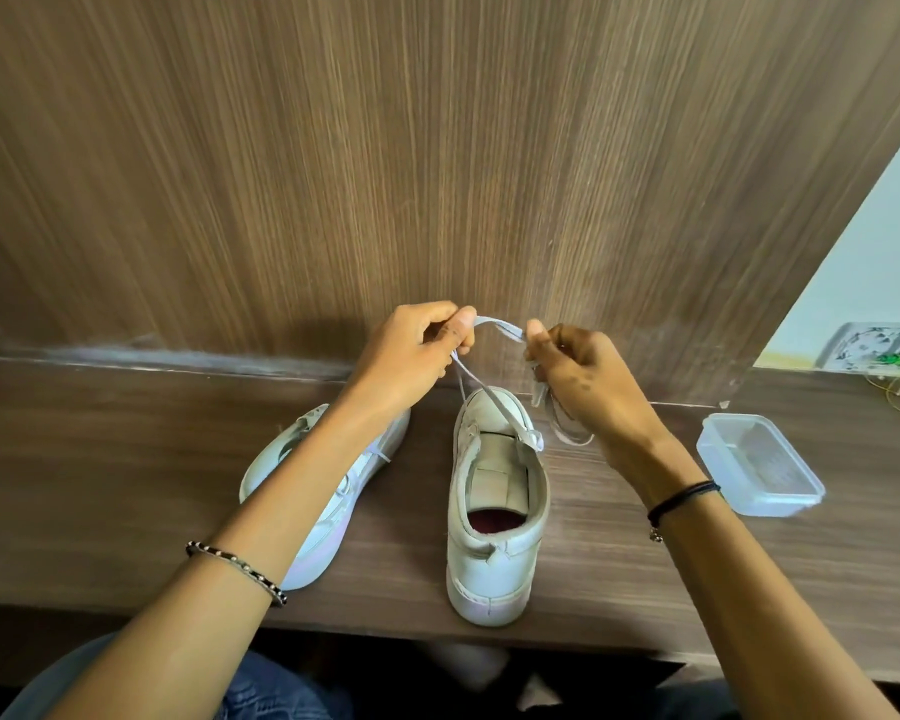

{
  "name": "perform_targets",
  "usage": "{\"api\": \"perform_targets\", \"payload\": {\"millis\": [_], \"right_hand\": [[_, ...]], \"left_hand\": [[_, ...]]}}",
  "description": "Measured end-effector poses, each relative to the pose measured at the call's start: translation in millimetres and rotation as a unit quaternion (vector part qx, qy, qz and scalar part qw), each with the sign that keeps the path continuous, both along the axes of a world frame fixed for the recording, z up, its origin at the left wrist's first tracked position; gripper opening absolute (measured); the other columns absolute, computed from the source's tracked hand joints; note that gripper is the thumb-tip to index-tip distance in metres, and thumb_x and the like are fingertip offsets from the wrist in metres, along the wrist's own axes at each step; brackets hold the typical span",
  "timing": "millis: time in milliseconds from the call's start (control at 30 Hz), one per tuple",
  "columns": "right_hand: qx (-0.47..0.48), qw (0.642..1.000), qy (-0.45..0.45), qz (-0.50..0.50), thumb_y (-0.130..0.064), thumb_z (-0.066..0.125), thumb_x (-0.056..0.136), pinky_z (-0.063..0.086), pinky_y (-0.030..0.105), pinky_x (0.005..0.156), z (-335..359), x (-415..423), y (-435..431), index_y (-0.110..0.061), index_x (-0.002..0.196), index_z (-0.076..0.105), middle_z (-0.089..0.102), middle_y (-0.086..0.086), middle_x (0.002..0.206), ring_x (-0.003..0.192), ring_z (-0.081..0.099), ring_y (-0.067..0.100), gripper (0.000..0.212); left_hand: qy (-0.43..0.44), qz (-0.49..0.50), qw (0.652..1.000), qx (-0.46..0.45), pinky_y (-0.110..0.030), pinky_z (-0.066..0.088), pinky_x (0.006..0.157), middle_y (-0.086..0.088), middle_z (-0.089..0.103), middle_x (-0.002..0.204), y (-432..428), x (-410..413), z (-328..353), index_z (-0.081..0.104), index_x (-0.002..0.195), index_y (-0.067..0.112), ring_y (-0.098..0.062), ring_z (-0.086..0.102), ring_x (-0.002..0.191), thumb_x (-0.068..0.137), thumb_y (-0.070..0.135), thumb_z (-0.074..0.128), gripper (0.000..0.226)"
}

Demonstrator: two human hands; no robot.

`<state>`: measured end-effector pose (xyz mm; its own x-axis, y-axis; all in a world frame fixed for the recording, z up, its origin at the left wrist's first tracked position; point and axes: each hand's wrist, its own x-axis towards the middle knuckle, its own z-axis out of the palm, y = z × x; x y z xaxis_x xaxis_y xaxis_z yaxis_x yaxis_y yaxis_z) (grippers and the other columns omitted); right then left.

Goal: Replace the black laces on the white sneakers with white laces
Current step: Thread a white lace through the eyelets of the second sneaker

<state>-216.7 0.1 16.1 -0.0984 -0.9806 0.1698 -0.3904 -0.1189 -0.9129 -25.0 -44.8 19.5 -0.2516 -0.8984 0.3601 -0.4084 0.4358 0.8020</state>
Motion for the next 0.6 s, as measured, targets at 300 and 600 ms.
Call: {"api": "perform_targets", "payload": {"millis": [300, 600], "right_hand": [[-0.031, 0.992, -0.104, 0.067, -0.041, 0.071, 0.094, 0.049, 0.013, 0.059, 11, 15, 9, -0.014, 0.114, 0.071, 0.077, -0.006, 0.077, 0.067, 0.07, 0.004, 0.034], [-0.099, 0.99, -0.026, 0.1, -0.029, 0.069, 0.098, 0.045, 0.008, 0.056, 13, 9, 10, -0.013, 0.096, 0.081, 0.075, -0.007, 0.078, 0.057, 0.064, -0.002, 0.02]], "left_hand": [[-0.043, -0.019, 0.999, -0.006, -0.044, 0.055, 0.073, 0.007, 0.058, 0.084, 0, 2, 1, 0.072, 0.09, 0.015, -0.01, 0.06, 0.072, 0.104, 0.037, 0.056, 0.031], [-0.02, -0.08, 0.996, 0.019, -0.021, 0.047, 0.063, 0.013, 0.065, 0.079, 3, -5, -2, 0.069, 0.094, 0.012, -0.004, 0.058, 0.073, 0.106, 0.019, 0.052, 0.023]]}}
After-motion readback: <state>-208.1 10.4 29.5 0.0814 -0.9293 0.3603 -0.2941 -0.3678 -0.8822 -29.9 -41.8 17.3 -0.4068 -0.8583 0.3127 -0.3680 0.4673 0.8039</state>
